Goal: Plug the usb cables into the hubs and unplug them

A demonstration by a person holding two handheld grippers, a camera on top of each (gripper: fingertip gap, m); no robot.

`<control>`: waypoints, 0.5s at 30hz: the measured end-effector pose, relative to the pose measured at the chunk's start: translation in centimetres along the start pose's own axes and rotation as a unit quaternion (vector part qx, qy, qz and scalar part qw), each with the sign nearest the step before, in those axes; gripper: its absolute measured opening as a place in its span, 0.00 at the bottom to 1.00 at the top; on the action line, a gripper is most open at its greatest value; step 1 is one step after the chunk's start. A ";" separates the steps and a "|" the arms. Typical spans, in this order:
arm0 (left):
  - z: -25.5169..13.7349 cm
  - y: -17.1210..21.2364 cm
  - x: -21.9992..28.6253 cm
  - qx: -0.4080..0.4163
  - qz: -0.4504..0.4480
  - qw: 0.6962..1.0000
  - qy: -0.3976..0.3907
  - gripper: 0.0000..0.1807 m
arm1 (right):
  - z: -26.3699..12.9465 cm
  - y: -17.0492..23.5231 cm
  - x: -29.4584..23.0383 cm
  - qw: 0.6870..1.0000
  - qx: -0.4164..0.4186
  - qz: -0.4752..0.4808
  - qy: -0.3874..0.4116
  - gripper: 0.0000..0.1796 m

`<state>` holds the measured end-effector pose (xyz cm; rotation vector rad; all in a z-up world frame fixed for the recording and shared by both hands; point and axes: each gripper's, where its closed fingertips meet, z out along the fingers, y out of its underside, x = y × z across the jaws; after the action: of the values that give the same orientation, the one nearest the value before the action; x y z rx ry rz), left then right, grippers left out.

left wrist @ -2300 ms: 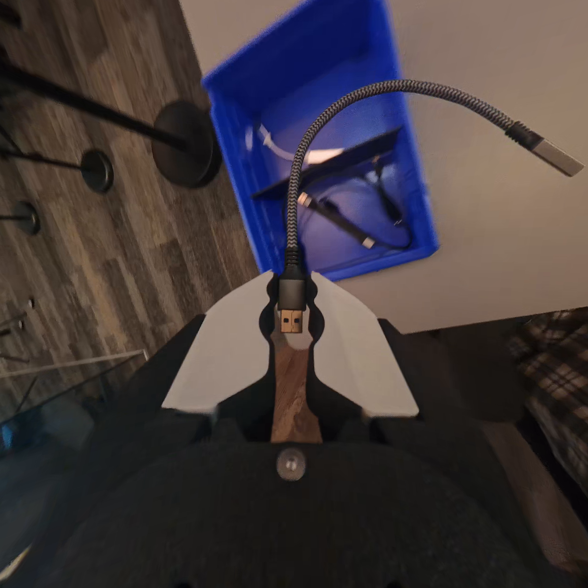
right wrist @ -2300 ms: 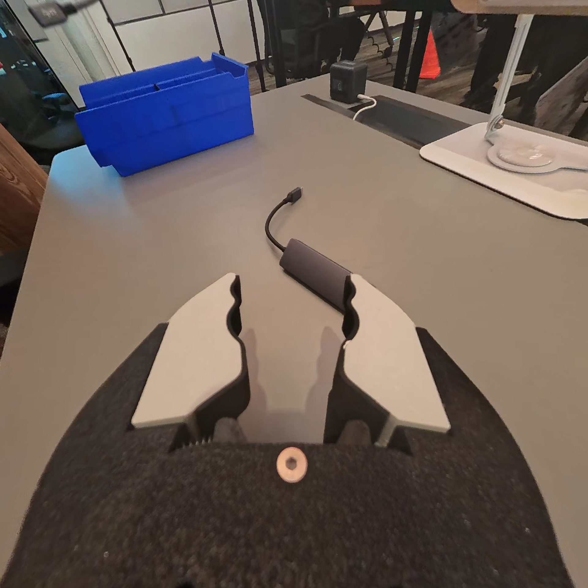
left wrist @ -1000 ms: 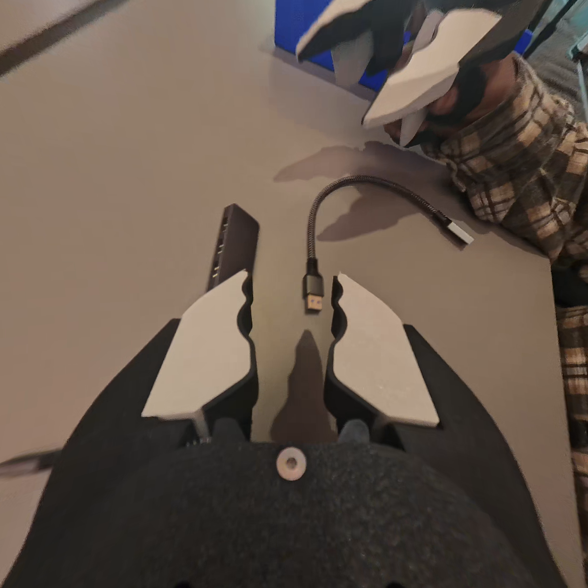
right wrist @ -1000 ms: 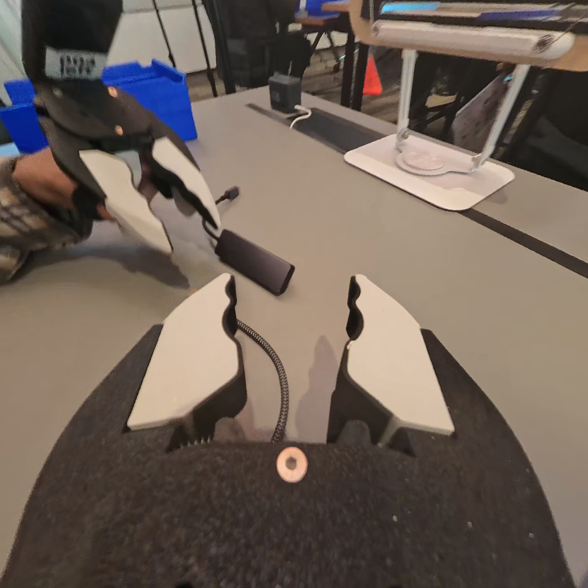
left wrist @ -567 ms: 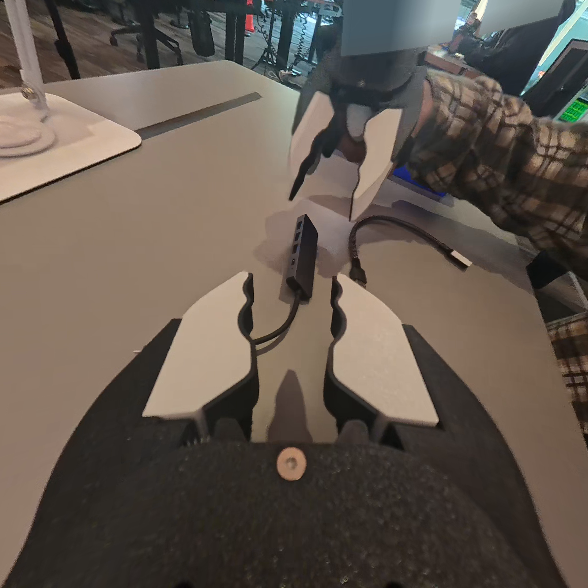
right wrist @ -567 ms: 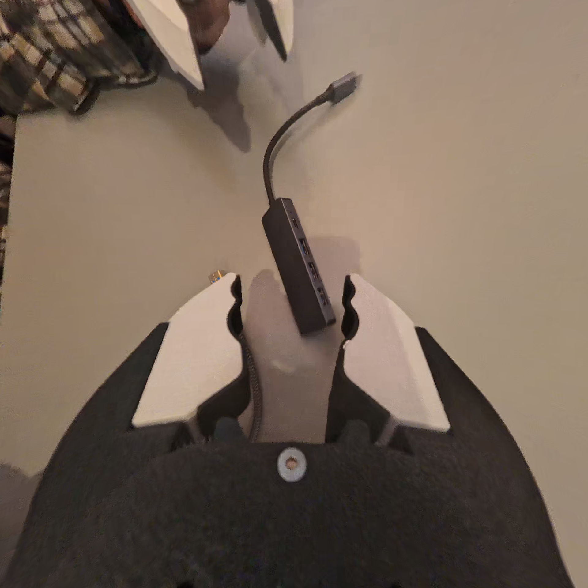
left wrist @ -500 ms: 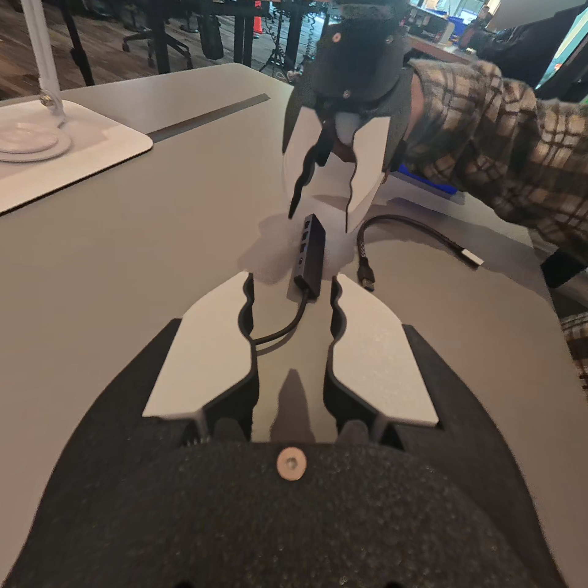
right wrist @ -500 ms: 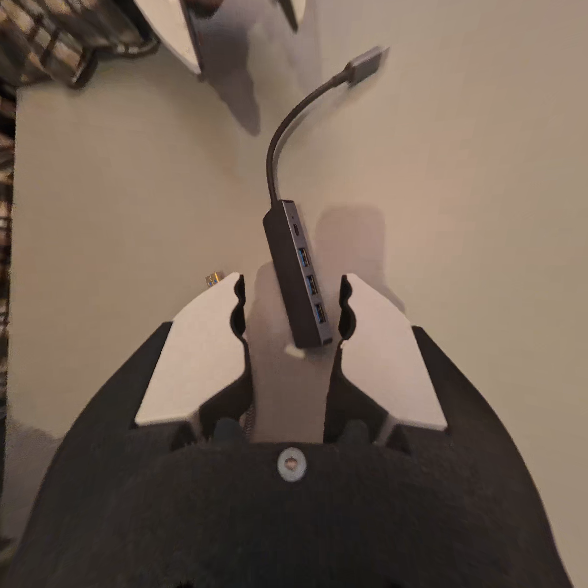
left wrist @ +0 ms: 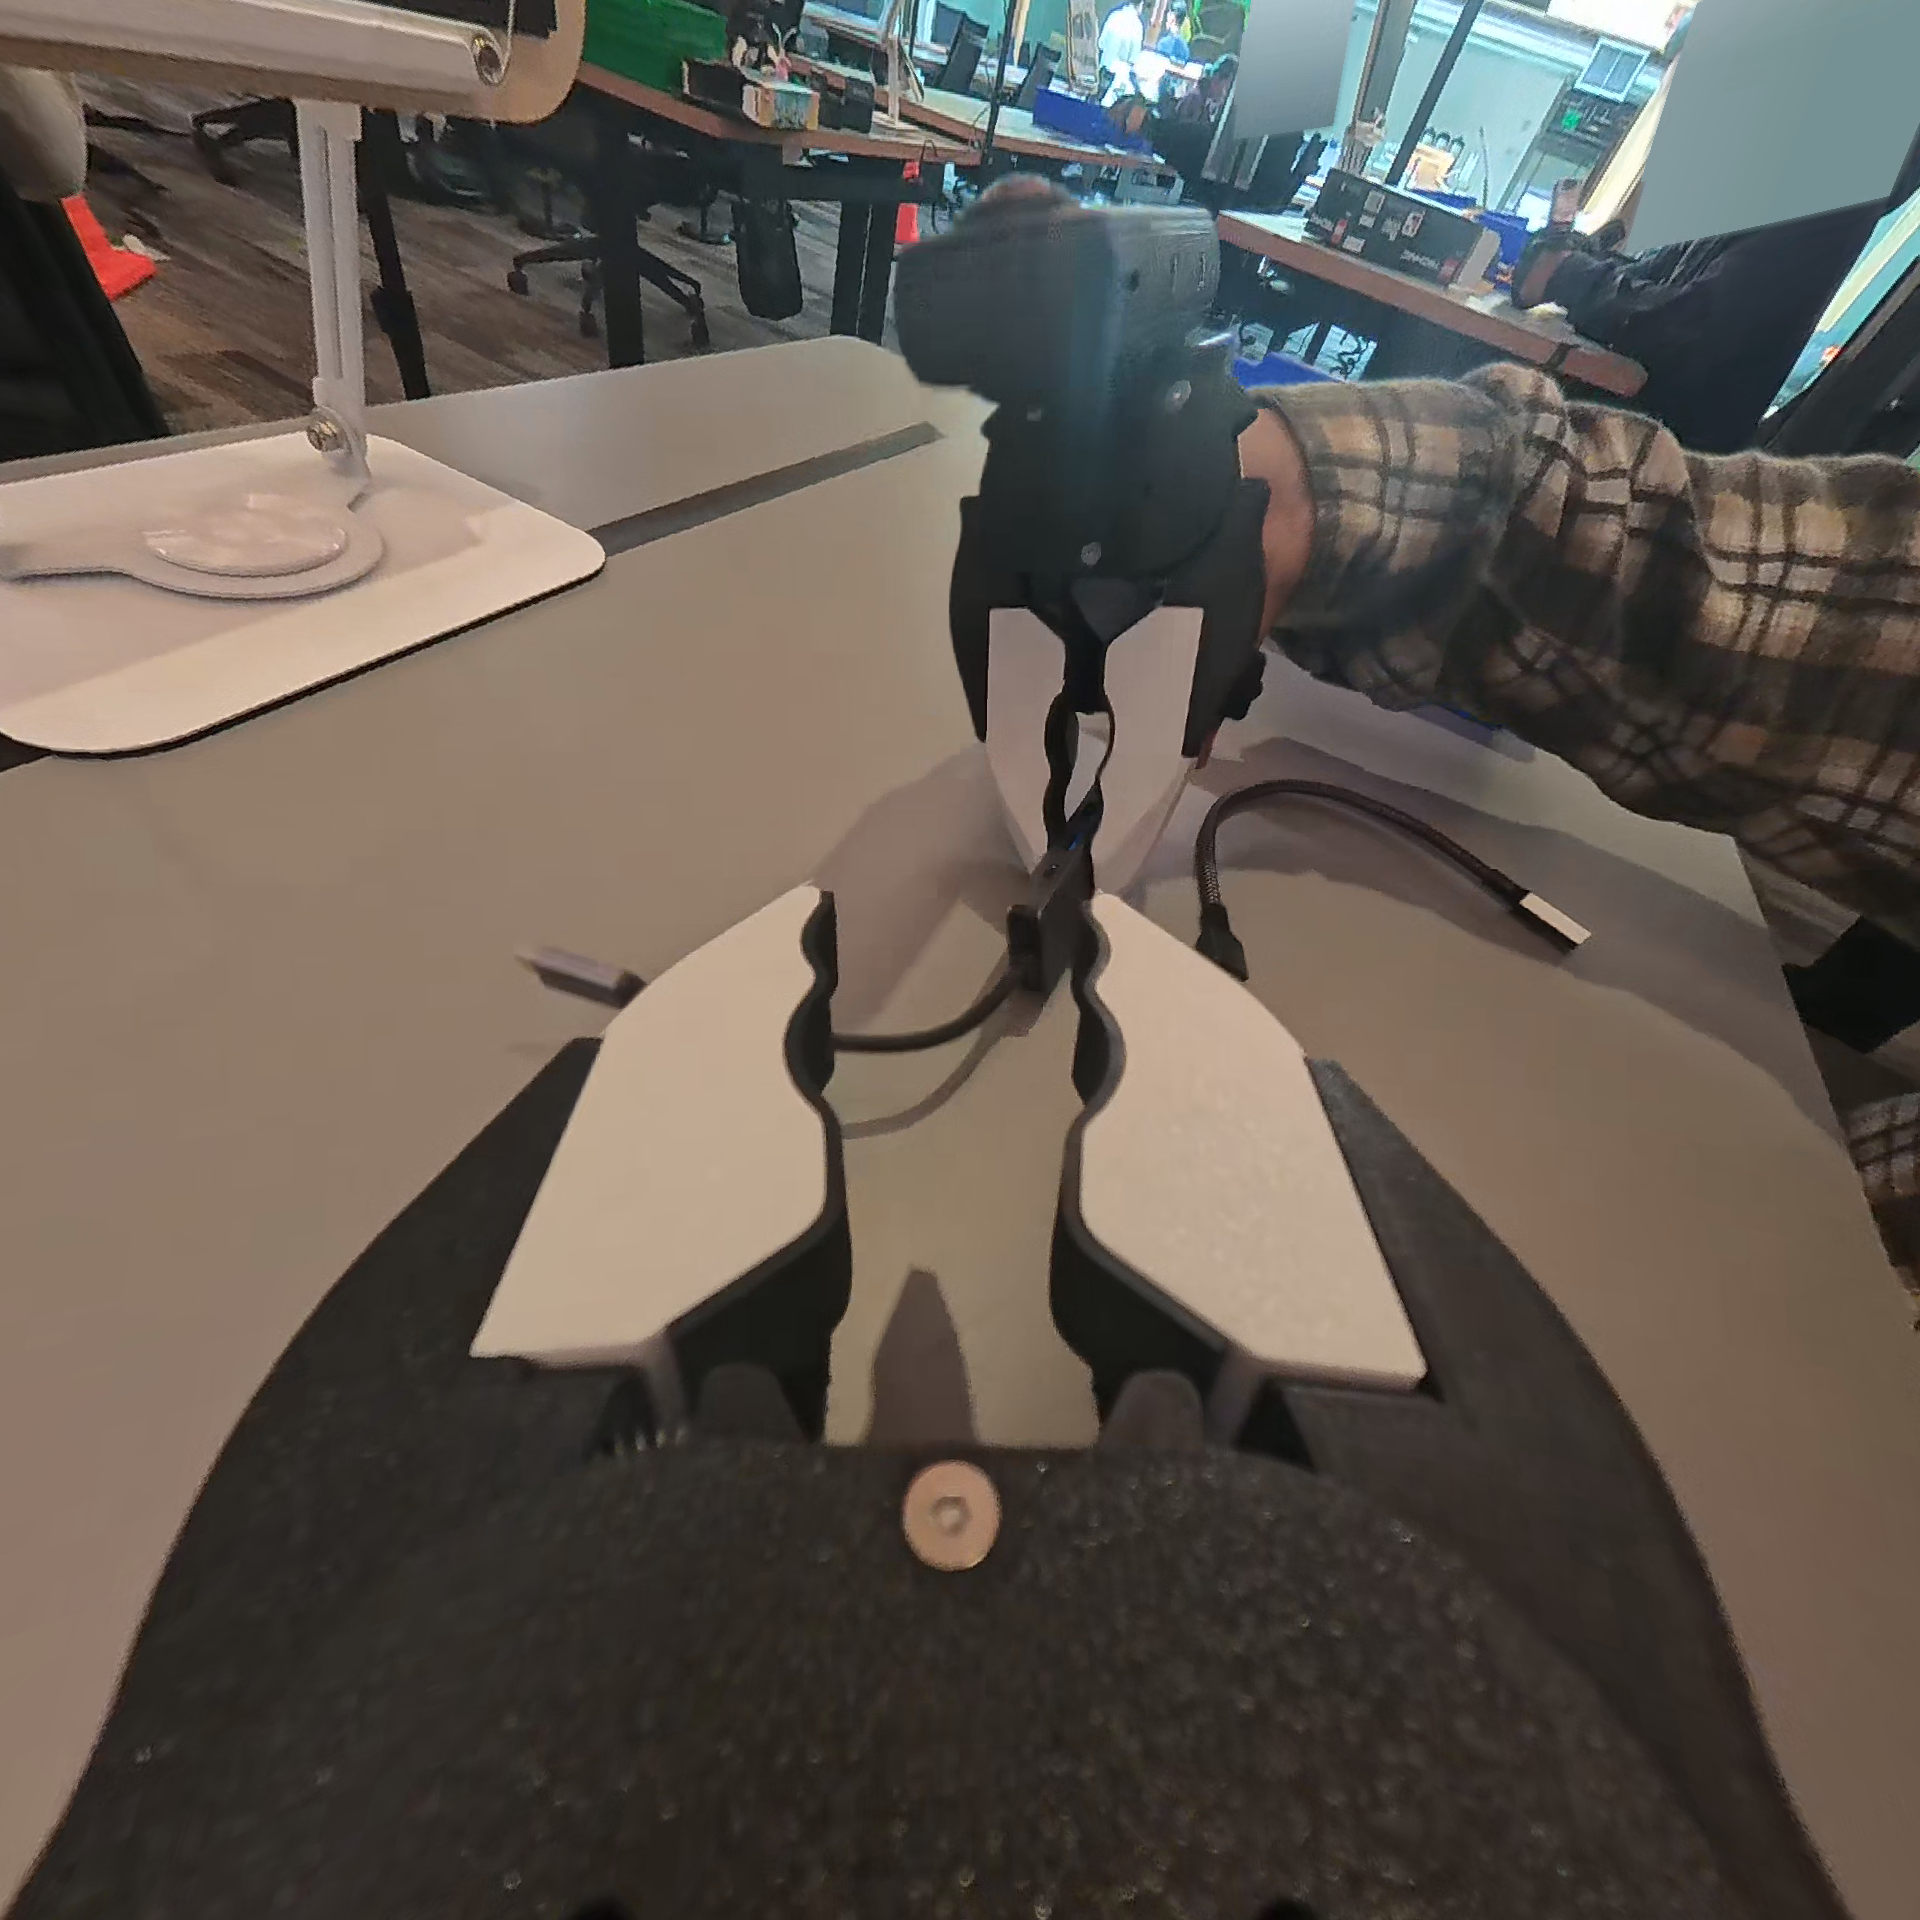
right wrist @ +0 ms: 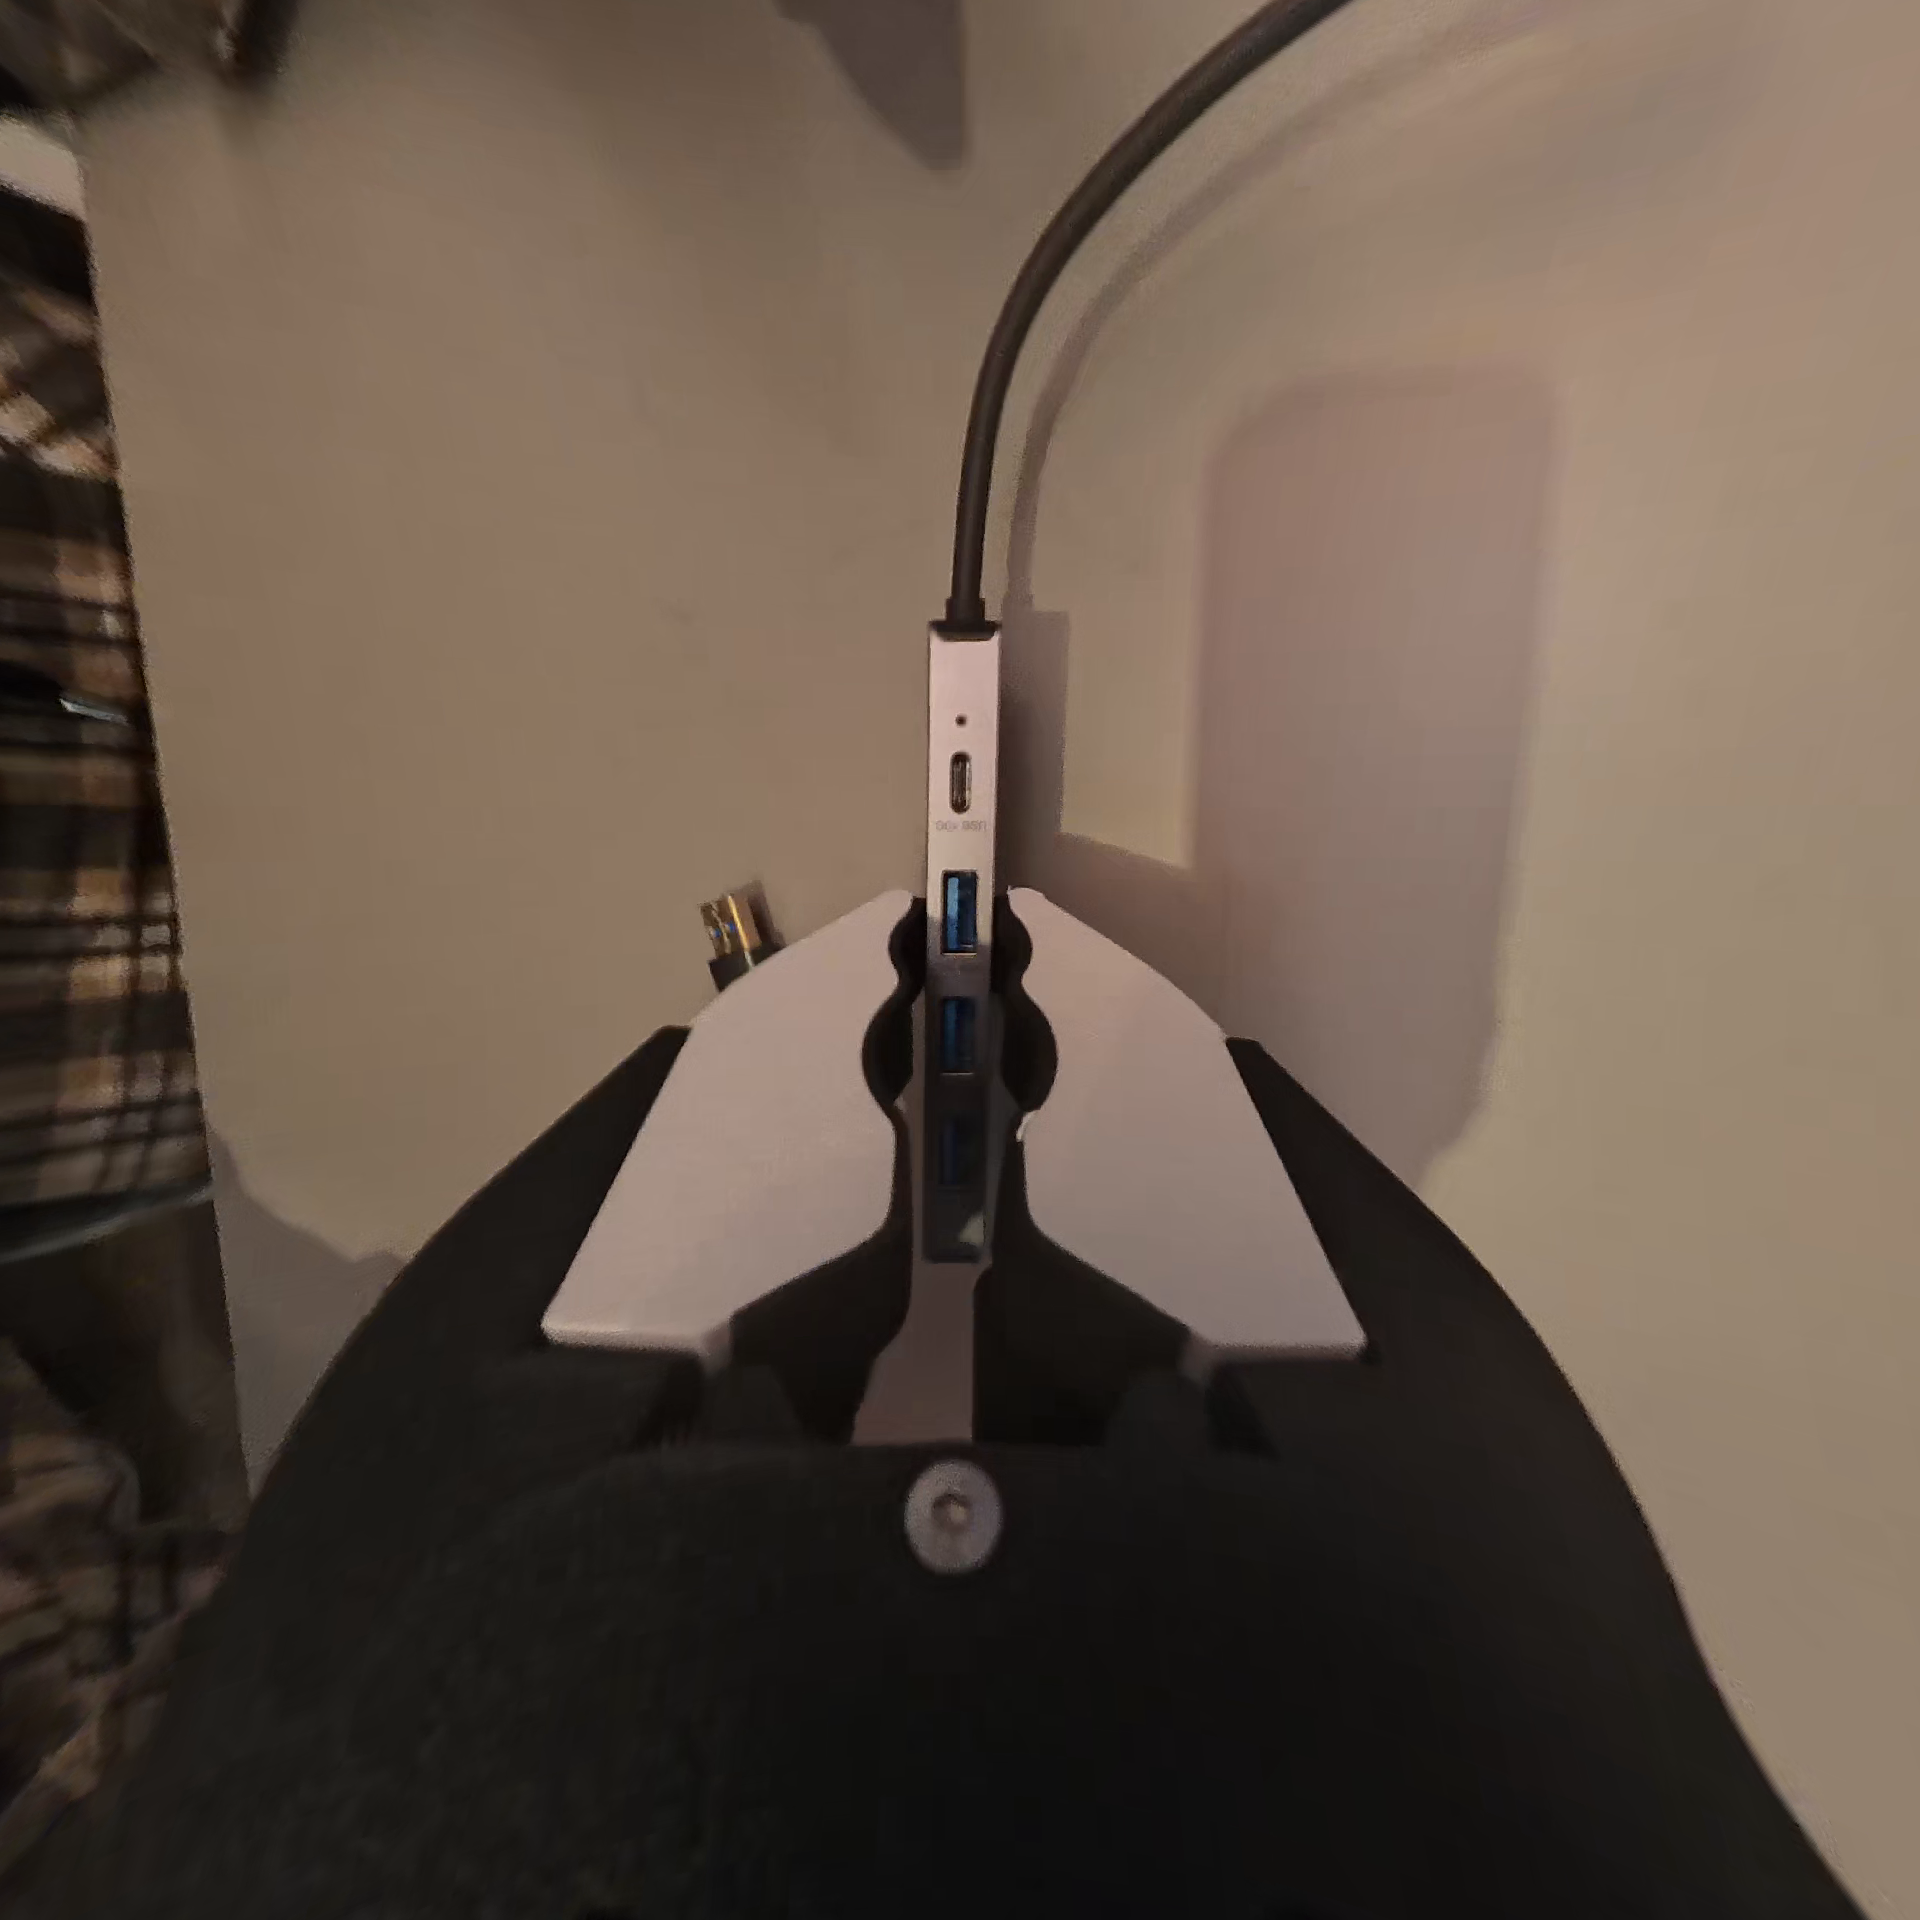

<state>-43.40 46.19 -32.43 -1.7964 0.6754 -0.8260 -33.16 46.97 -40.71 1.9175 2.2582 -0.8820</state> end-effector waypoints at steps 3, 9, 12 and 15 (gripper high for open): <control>0.1 0.0 0.3 -0.003 0.007 1.000 0.001 0.23 | -1.0 -0.4 -0.3 0.999 0.039 0.011 0.010 0.06; 0.5 -0.4 0.7 0.010 0.007 1.000 -0.015 0.24 | -3.1 -2.3 -0.3 0.988 0.136 0.058 0.035 0.06; 0.4 -0.9 0.7 0.043 -0.036 0.998 -0.004 0.26 | -5.1 -5.4 -0.7 0.951 0.288 0.110 0.018 0.06; 0.1 -1.7 1.0 0.089 -0.114 0.988 0.046 0.27 | -7.1 -8.0 -1.8 0.884 0.435 0.166 -0.030 0.06</control>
<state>-42.63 46.09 -30.60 -1.7004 0.4444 -1.0932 -37.85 48.01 -30.95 2.3916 1.4879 -2.0791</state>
